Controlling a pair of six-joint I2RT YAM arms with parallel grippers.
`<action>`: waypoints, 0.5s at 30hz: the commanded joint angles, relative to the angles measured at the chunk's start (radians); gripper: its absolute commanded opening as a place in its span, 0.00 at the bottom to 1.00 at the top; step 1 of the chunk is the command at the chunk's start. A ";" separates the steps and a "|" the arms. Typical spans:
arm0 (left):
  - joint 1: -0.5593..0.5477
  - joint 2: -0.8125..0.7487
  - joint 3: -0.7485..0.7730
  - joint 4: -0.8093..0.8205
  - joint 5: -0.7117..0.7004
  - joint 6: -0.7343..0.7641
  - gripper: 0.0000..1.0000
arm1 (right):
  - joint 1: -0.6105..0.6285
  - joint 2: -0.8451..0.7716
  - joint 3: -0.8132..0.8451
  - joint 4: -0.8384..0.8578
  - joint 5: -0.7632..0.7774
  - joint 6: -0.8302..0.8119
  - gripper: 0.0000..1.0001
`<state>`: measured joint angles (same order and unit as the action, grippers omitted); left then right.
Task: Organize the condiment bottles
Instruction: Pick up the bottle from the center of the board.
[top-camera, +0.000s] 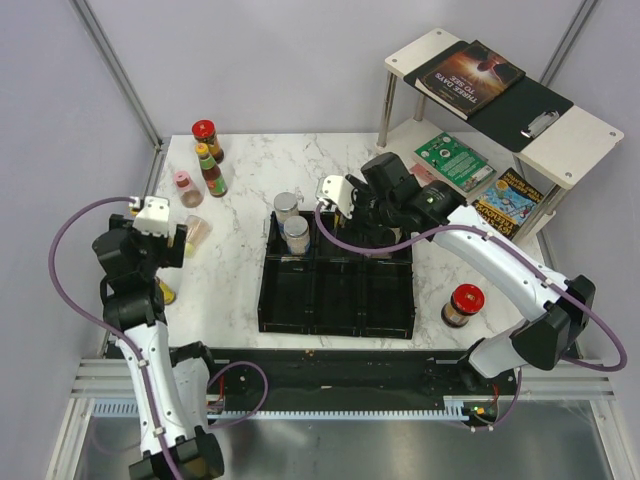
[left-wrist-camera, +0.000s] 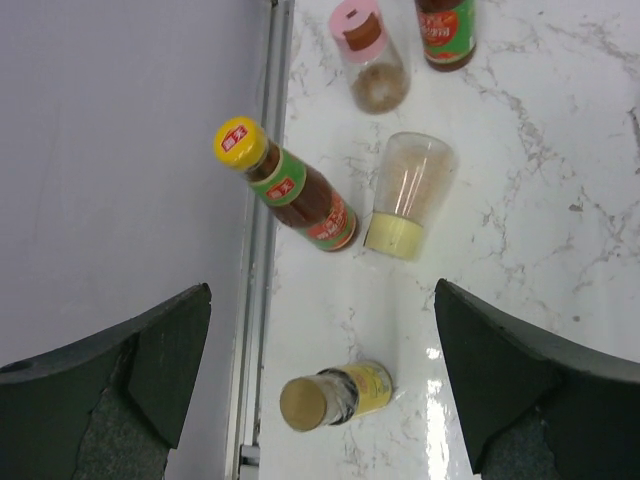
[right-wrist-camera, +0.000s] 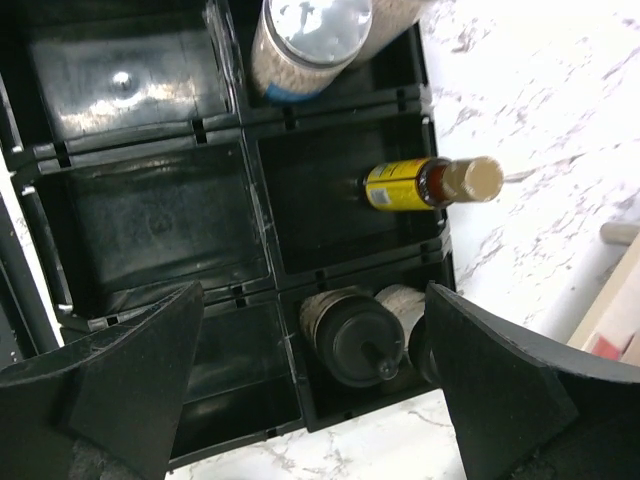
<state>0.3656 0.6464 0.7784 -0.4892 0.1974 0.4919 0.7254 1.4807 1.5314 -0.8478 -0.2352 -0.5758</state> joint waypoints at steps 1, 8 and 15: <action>0.177 0.006 0.038 -0.089 0.175 0.031 0.99 | -0.021 -0.046 -0.017 0.001 -0.016 0.004 0.98; 0.429 0.039 0.025 -0.190 0.496 0.118 0.99 | -0.030 -0.079 -0.040 -0.016 -0.004 0.008 0.98; 0.539 0.074 -0.045 -0.215 0.583 0.198 0.99 | -0.034 -0.077 -0.042 -0.019 -0.007 0.017 0.98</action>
<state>0.8646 0.7082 0.7650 -0.6659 0.6617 0.6029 0.6964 1.4254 1.4944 -0.8627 -0.2348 -0.5720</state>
